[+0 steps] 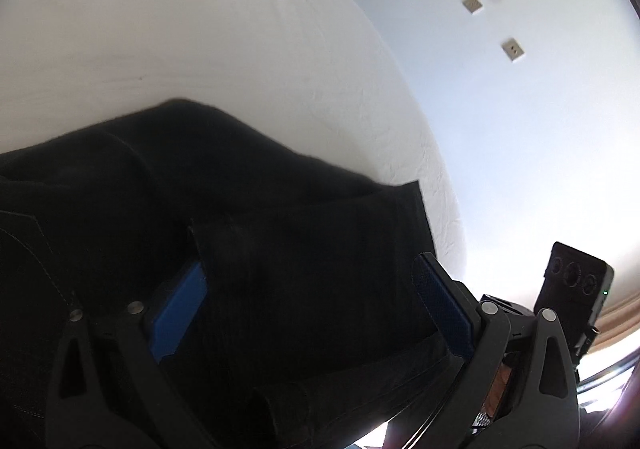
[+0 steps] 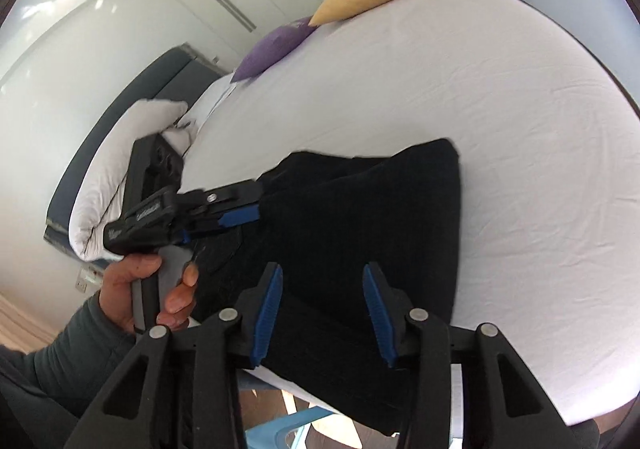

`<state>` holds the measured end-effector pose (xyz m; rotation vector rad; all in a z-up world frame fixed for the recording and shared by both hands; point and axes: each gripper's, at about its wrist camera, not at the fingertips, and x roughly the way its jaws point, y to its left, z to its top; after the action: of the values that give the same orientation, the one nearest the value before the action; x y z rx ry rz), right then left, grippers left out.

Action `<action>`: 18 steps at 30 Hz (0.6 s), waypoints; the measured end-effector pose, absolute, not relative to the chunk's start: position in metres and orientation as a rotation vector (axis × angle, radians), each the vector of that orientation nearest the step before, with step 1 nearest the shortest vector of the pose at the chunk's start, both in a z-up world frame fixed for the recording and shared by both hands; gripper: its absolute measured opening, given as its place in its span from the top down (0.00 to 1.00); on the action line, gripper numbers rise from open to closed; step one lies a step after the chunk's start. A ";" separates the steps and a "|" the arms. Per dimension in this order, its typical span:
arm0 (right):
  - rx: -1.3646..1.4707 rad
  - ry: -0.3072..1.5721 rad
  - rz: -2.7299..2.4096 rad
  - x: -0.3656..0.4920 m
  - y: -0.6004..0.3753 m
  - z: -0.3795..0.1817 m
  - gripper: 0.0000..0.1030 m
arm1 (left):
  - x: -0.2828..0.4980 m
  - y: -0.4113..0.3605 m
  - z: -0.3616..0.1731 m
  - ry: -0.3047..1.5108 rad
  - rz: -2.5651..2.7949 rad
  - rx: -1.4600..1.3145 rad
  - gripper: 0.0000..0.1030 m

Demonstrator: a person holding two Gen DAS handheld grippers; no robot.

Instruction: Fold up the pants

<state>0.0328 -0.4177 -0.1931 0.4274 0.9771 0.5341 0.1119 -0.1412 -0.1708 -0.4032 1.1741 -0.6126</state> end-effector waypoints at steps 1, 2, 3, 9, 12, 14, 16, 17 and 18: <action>0.376 1.007 0.555 0.030 -0.406 -0.199 0.59 | 0.110 -0.144 -0.174 1.186 -0.615 -0.389 0.03; 0.330 1.036 0.582 0.025 -0.393 -0.203 0.61 | 0.106 -0.145 -0.176 1.192 -0.616 -0.386 0.03; 0.284 1.062 0.599 0.018 -0.383 -0.209 0.63 | 0.103 -0.144 -0.177 1.195 -0.617 -0.390 0.03; 0.215 1.159 0.656 -0.026 -0.364 -0.236 0.64 | 0.098 -0.142 -0.186 1.219 -0.607 -0.387 0.03; 0.143 1.234 0.654 -0.036 -0.357 -0.248 0.64 | 0.096 -0.144 -0.183 1.218 -0.611 -0.376 0.03; 0.226 1.198 0.700 -0.042 -0.366 -0.234 0.64 | 0.096 -0.147 -0.180 1.216 -0.615 -0.374 0.03; 0.322 1.091 0.754 -0.044 -0.377 -0.208 0.64 | 0.100 -0.148 -0.183 1.220 -0.617 -0.370 0.03; 0.367 1.039 0.759 -0.039 -0.383 -0.197 0.64 | 0.096 -0.148 -0.185 1.224 -0.620 -0.364 0.03; 0.410 0.997 0.750 -0.032 -0.389 -0.190 0.64 | 0.106 -0.157 -0.189 1.224 -0.619 -0.363 0.03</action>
<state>-0.0318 -0.3893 -0.1898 0.4098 0.9974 0.7498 0.1057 -0.1575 -0.1895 -0.3632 1.2243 -0.6190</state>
